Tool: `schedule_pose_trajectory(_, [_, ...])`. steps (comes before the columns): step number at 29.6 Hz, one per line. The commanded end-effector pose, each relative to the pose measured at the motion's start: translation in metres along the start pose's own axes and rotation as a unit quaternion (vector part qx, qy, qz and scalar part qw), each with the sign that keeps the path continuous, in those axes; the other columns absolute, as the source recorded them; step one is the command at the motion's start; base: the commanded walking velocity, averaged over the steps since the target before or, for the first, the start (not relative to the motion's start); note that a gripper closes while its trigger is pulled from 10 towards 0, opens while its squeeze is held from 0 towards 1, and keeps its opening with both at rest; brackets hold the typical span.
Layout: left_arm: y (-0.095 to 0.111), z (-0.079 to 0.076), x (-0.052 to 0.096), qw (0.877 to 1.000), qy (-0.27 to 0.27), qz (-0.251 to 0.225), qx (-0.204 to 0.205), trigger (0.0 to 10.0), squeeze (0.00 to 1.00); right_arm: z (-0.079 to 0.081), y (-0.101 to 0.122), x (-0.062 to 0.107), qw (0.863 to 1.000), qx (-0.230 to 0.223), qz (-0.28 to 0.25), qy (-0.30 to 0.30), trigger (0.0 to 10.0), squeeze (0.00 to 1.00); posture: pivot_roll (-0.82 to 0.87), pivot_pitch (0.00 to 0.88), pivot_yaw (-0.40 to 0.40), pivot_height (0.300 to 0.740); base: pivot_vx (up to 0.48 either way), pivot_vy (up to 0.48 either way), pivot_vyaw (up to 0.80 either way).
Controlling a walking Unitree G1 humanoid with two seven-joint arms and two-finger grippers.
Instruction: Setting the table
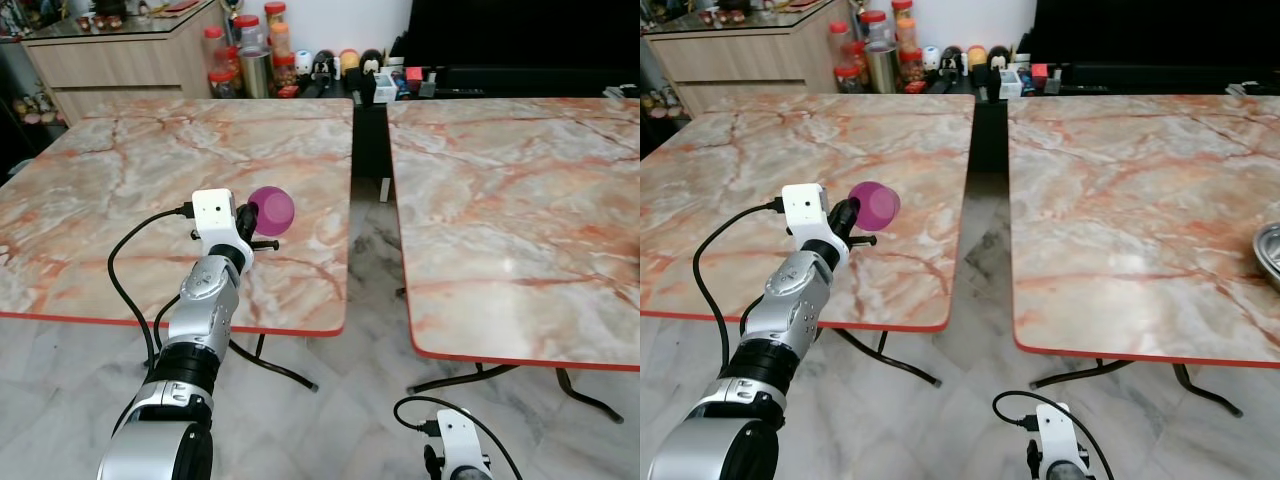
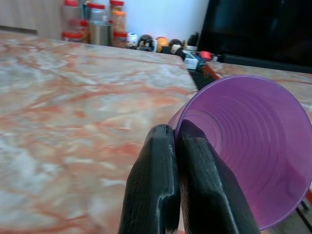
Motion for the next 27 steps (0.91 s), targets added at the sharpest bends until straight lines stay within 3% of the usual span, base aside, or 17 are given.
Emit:
schedule_pose_trajectory(1, [0.0068, -0.0002, -0.0028, 1.0, 0.004, -0.012, -0.005, 10.0, 0.0, 0.0005, 0.0015, -0.0002, 1.0, -0.005, -0.002, 0.001, 10.0, 0.0, -0.03, 0.0, 0.033, 0.74, 0.0, -0.326, 0.0])
schedule_pose_trajectory(27, [0.0129, -0.0029, -0.0052, 1.0, -0.005, -0.021, -0.007, 10.0, 0.0, -0.001, 0.0003, -0.0001, 1.0, -0.012, -0.001, -0.001, 10.0, 0.0, -0.03, 0.0, 0.035, 0.74, 0.0, -0.32, 0.0])
Point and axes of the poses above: a point about 5 cm out from each wrist's last joint towards the gripper, its own x axis pointing back from the gripper into the wrist, its own y axis along the axis of the wrist's last joint, z = x × y, the point moved 1 cm from there along -x, pointing out of the wrist towards the gripper, and after that the axes turned 8 degrees about x, right-handed, at the moved point
